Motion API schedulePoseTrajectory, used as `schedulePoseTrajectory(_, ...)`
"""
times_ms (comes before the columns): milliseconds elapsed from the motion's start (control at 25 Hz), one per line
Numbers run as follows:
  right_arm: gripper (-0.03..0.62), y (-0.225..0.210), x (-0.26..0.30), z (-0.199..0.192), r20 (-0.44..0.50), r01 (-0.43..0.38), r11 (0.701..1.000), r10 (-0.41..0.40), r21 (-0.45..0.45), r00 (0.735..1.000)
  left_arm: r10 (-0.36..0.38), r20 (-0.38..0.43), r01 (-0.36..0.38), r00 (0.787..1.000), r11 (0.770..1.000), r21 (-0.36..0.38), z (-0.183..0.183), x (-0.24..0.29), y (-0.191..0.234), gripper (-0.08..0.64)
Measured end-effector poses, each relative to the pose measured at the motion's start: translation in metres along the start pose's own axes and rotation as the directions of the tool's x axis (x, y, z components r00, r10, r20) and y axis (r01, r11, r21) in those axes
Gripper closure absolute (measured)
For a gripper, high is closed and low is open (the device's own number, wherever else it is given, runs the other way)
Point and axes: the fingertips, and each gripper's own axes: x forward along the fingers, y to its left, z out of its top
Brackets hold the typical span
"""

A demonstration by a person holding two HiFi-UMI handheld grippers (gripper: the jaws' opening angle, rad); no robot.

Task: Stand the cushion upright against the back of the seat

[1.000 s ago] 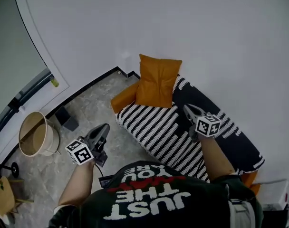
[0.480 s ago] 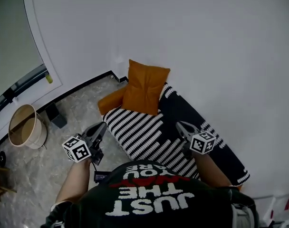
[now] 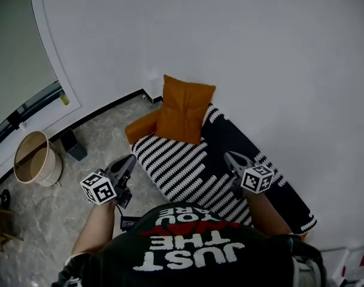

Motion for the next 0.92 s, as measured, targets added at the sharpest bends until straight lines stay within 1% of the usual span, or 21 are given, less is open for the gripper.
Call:
schedulePoseTrajectory(280,0.569,-0.0029,0.0013,-0.0062,-0.025,0.006,1.000,-0.007,-0.009,1.000,0.000,-0.007,0.000,1.000,1.000,-0.004,-0.0011,0.0017,0.0004,0.549)
schedulePoseTrajectory(640,0.569,-0.0017,0.0030,-0.0002,-0.031,-0.005,1.000,0.004,-0.025,1.000,0.002,-0.012,-0.002,1.000,1.000,-0.013,-0.0016,0.0037,-0.0014,0.549)
schedulePoseTrajectory(920,0.569,0.0024,0.0061,-0.0007,-0.036,-0.005,0.999,0.004,-0.034,0.999,-0.006,-0.004,0.006,1.000,1.000,-0.006,0.0019,0.0000,0.0017,0.549)
